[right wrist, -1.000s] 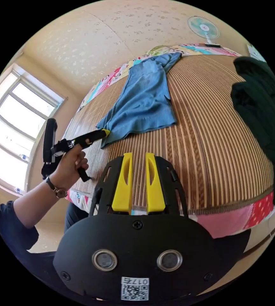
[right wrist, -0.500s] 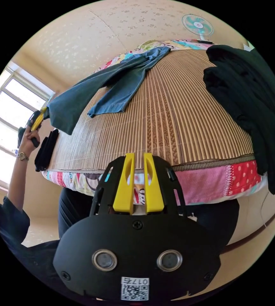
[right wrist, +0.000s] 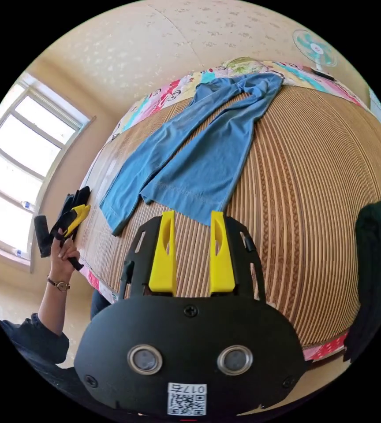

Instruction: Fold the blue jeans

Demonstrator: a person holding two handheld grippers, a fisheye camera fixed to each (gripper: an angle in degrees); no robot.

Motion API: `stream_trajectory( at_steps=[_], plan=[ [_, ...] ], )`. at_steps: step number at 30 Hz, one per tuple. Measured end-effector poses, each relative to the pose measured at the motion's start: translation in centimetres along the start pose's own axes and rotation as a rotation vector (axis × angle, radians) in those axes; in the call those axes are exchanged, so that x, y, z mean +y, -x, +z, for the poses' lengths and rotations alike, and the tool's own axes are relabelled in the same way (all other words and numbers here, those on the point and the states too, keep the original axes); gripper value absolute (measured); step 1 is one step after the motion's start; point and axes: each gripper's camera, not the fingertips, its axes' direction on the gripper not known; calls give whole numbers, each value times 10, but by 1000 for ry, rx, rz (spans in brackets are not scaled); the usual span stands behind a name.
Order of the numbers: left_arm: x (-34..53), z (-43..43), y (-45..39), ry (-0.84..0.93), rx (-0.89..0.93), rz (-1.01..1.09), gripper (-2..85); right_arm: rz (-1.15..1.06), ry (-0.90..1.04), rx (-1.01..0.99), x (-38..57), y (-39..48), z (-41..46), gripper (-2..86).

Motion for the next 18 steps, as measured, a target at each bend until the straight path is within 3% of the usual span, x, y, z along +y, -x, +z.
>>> stream_trajectory(
  at_steps=[3, 7, 11, 14, 18],
  plan=[
    [-6, 61, -12, 252, -134, 57, 100, -138, 111, 112, -20, 26, 46, 101],
    [31, 55, -44, 173, -269, 139, 46, -301, 125, 221, 9, 31, 43, 49],
    [69, 43, -67, 179, -243, 133, 31, -292, 233, 289, 58, 9, -15, 34],
    [109, 26, -94, 176, -139, 93, 25, -216, 120, 389, 125, -19, -83, 30],
    [165, 11, -138, 159, 86, 42, 5, -43, -26, 331, 217, -68, -165, 30]
  ],
)
